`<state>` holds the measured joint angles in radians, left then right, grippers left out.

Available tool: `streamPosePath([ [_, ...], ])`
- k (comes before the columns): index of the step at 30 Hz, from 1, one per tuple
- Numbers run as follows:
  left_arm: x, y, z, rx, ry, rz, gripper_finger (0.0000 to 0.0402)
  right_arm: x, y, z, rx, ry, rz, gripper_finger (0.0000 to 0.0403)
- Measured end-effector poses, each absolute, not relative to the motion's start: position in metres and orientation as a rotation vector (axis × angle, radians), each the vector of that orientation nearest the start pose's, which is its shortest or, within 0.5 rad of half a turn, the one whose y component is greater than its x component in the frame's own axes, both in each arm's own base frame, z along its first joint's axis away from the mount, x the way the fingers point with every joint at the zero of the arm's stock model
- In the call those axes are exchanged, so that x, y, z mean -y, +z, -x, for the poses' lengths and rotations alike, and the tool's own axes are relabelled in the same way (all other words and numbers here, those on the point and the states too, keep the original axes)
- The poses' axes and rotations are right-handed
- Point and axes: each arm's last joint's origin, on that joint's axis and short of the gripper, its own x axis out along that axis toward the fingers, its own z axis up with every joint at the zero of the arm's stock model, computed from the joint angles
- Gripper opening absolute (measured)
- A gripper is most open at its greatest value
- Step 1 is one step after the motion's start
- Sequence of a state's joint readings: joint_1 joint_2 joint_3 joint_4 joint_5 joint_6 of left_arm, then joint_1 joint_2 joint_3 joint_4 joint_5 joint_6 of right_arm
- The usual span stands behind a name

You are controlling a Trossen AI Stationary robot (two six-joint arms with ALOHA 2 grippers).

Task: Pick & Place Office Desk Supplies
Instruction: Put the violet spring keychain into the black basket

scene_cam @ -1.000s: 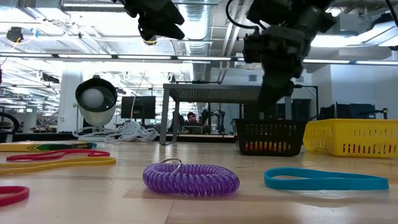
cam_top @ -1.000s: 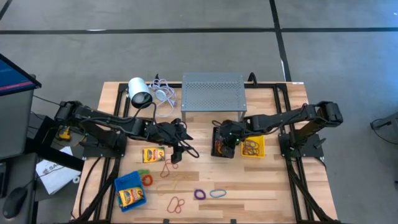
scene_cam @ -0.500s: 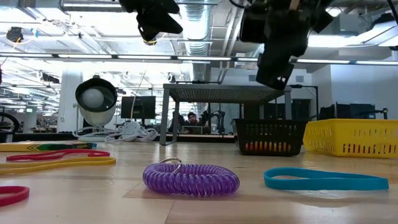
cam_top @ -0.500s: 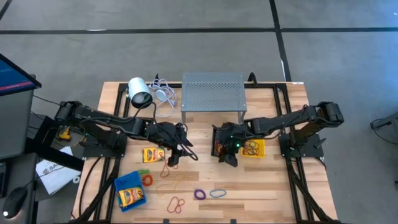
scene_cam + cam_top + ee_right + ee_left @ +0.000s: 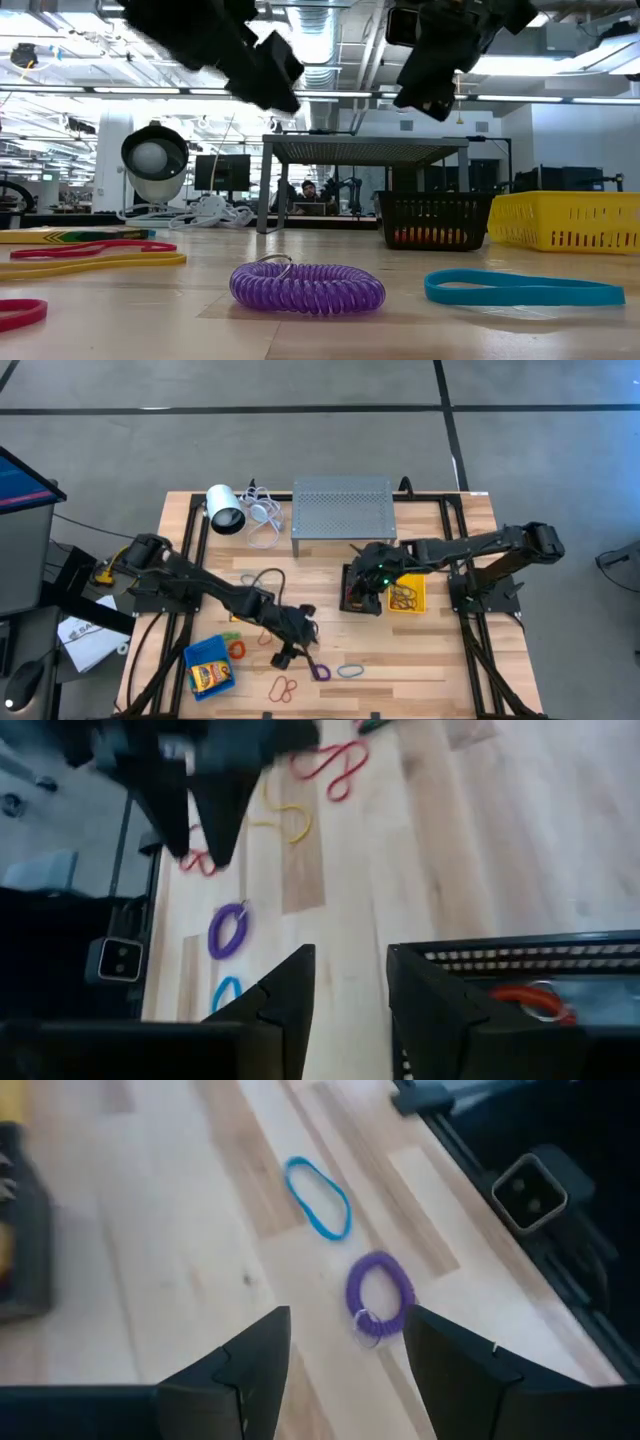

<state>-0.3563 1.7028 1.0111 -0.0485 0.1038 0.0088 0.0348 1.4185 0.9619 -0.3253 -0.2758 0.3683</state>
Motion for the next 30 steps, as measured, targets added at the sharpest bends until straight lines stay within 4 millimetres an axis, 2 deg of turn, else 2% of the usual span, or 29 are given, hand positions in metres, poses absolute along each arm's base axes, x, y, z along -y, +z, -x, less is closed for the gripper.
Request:
streamPosePath([
  [3,0.132,0.183,-0.333,-0.714,-0.482,-0.137,0.0191,-0.013,0.249,-0.287,-0.821,0.106,-0.425,0.0122],
  [7,0.132,0.183,-0.334,-0.672,-0.543,-0.294,0.0191,-0.009,0.256,-0.284,-0.786,0.078,-0.397,0.0122],
  [12,0.138,0.182,-0.335,-0.606,-0.609,-0.430,0.0190,-0.008,0.255,-0.283,-0.792,0.073,-0.398,0.0122],
  [21,0.175,0.138,-0.336,-0.680,-0.751,-0.573,0.0178,-0.025,0.255,-0.283,-0.802,0.088,-0.401,0.0122],
  [30,0.185,0.121,-0.362,-0.702,-0.693,-0.598,0.0178,-0.049,0.255,-0.280,-0.806,0.103,-0.382,0.0122],
])
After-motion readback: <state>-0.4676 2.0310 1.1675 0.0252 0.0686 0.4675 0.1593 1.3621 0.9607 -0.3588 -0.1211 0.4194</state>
